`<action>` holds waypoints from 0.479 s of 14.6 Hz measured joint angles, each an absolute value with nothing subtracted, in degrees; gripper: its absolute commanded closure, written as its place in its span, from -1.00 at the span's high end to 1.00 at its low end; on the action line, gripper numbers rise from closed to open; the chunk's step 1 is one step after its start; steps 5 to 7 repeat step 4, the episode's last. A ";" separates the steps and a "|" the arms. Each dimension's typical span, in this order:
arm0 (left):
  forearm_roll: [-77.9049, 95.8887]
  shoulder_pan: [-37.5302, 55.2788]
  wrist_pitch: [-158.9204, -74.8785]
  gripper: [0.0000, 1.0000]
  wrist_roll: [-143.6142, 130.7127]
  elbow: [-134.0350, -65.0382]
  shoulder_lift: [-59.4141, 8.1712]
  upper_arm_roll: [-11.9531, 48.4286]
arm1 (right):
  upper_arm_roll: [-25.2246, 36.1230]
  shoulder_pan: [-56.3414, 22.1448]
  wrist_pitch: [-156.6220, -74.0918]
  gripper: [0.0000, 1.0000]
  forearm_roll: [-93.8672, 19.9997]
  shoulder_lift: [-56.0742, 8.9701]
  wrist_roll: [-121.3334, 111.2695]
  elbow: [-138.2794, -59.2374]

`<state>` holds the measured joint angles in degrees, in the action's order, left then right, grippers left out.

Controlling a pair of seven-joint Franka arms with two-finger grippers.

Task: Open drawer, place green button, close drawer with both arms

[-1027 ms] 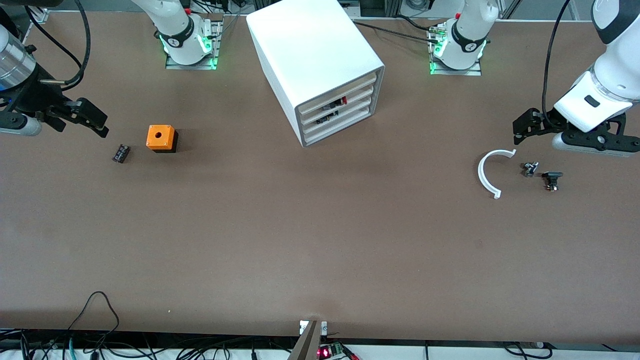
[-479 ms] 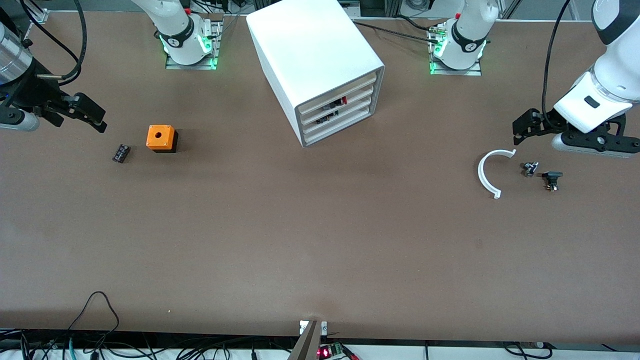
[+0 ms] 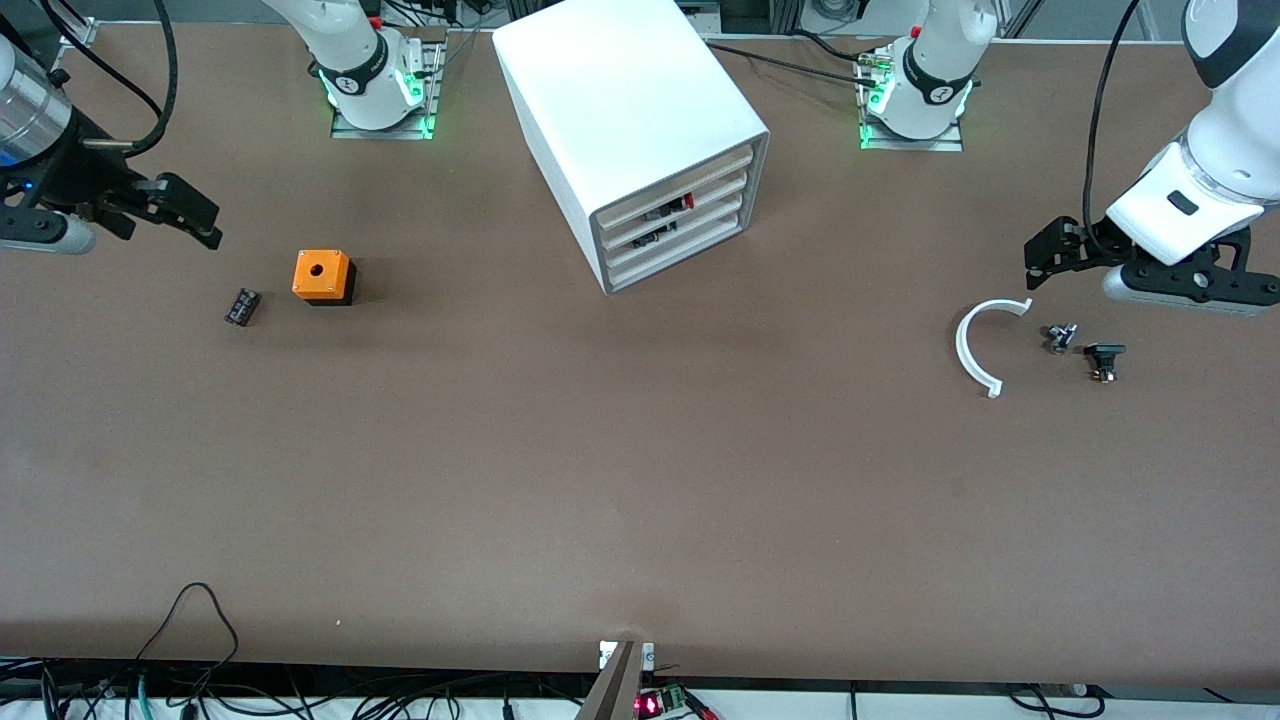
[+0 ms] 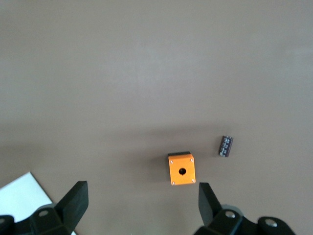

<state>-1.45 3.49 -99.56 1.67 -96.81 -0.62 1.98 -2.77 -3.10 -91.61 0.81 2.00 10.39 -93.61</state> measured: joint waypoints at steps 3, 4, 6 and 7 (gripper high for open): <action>-1.45 3.49 -99.55 1.00 1.67 -96.81 -0.62 1.98 | -2.77 -3.07 -91.34 1.00 0.47 2.00 9.03 -93.61; -1.45 3.49 -99.54 1.00 1.67 -96.81 -0.62 1.98 | -2.77 -3.05 -91.34 1.00 0.47 2.00 8.98 -93.59; -1.45 3.49 -99.54 1.00 1.67 -96.81 -0.62 1.98 | -2.77 -3.05 -91.34 1.00 0.47 2.00 8.98 -93.59; -1.45 3.49 -99.54 1.00 1.67 -96.81 -0.62 1.98 | -2.77 -3.05 -91.34 1.00 0.47 2.00 8.98 -93.59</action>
